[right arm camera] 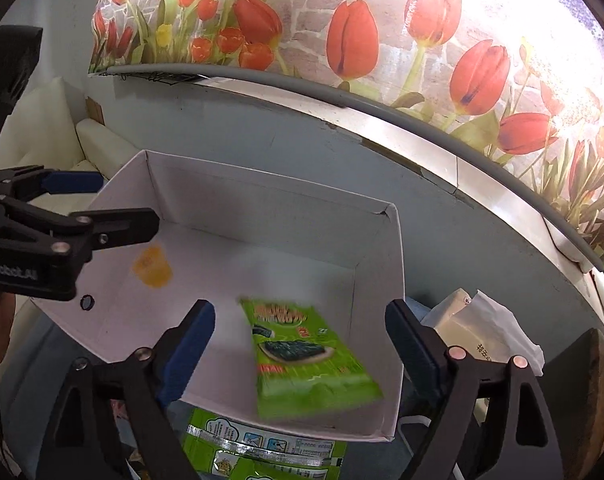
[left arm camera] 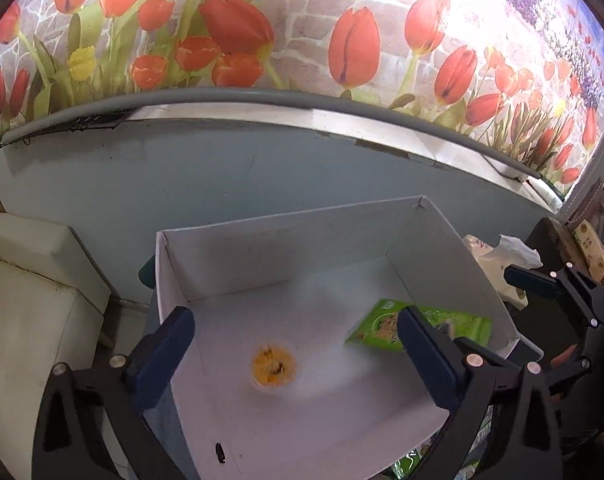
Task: Organize snacks
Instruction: 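Carry both items over the white box and open both grippers, then grasp pink jelly cup with left gripper while right gripper grasps garlic pea bag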
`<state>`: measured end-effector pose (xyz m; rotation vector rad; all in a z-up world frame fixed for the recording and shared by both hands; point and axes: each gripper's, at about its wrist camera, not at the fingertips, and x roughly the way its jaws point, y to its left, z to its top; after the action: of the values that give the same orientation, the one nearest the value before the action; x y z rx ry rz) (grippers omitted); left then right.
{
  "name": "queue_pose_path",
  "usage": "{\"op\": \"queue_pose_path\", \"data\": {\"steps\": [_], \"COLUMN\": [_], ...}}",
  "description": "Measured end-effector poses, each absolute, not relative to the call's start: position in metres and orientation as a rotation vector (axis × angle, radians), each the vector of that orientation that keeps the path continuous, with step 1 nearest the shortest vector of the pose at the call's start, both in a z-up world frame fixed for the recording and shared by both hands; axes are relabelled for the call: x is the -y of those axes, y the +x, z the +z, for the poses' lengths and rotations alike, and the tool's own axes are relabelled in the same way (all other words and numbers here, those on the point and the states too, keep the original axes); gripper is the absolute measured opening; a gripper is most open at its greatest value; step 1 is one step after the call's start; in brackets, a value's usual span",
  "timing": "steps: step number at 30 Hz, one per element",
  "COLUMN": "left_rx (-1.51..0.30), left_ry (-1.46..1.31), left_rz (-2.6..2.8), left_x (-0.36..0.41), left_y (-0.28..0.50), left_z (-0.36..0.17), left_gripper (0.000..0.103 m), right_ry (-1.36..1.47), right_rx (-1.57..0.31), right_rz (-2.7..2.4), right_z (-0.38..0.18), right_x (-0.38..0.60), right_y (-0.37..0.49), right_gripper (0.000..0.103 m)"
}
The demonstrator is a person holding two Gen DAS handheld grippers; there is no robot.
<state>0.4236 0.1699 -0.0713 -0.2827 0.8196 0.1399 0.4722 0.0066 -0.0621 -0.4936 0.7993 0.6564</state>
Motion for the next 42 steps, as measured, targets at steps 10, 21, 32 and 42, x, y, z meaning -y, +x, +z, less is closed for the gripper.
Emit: {"op": "queue_pose_path", "data": {"steps": [10, 21, 32, 42], "left_rx": [-0.833, -0.744, -0.830, -0.899], "left_ry": [-0.213, -0.151, -0.126, -0.144], "left_rz": [0.134, 0.067, 0.056, 0.036], "left_x": [-0.159, -0.110, -0.049, -0.033], "left_y": [0.409, 0.290, 0.182, 0.182], "left_z": [-0.059, -0.050, -0.121, -0.166], "left_gripper": [0.103, 0.103, 0.103, 0.103], "right_ry": [-0.460, -0.389, -0.501, -0.444], "right_rx": [-0.726, -0.735, -0.807, -0.908], "right_rz": [0.723, 0.807, 0.880, 0.893], "right_z": [-0.043, -0.074, -0.152, -0.178], "right_x": [0.023, 0.090, 0.098, 0.087], "right_y": [0.433, 0.303, 0.275, 0.314], "right_gripper": [0.092, 0.093, 0.092, 0.064]}}
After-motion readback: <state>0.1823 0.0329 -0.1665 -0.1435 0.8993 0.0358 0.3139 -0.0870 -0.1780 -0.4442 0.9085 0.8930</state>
